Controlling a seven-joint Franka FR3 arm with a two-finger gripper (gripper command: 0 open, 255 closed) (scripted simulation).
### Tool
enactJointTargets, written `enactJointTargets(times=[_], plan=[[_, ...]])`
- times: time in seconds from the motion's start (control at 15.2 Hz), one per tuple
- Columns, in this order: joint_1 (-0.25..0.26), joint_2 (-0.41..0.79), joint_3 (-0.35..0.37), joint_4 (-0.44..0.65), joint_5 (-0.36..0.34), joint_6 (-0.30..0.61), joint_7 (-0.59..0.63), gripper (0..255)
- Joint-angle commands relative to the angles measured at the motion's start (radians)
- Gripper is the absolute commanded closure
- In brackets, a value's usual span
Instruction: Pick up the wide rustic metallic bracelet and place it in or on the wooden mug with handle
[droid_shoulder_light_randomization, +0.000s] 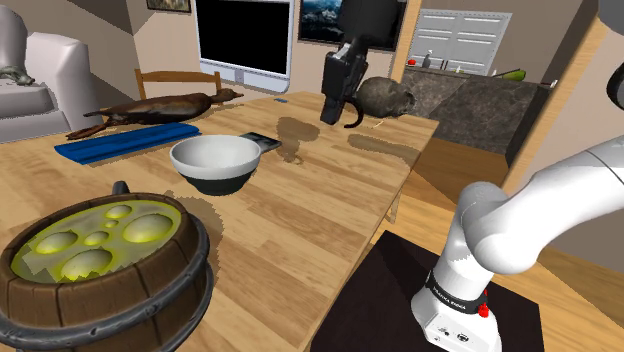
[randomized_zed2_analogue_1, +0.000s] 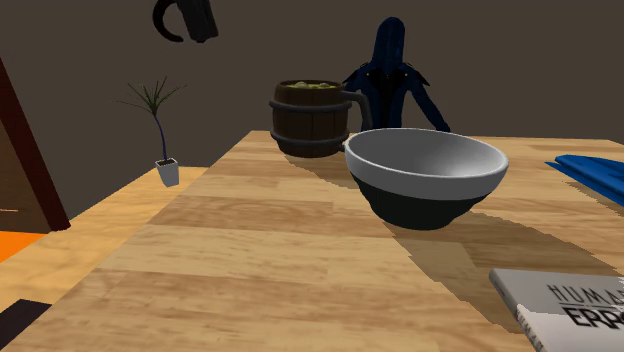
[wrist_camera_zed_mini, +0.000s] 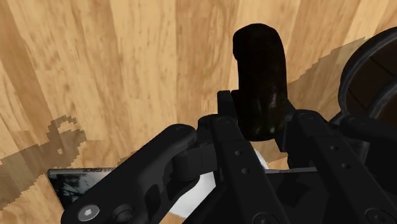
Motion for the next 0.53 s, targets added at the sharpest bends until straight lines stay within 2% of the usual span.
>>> enactJointTargets(times=[0.0,0.46], plan=[[-0.003,0.043,0.031,0.038,0.002,0.008,0.029,255],[-0.028,0.278,0.187,0.234,-0.035,0.059,0.175,255]])
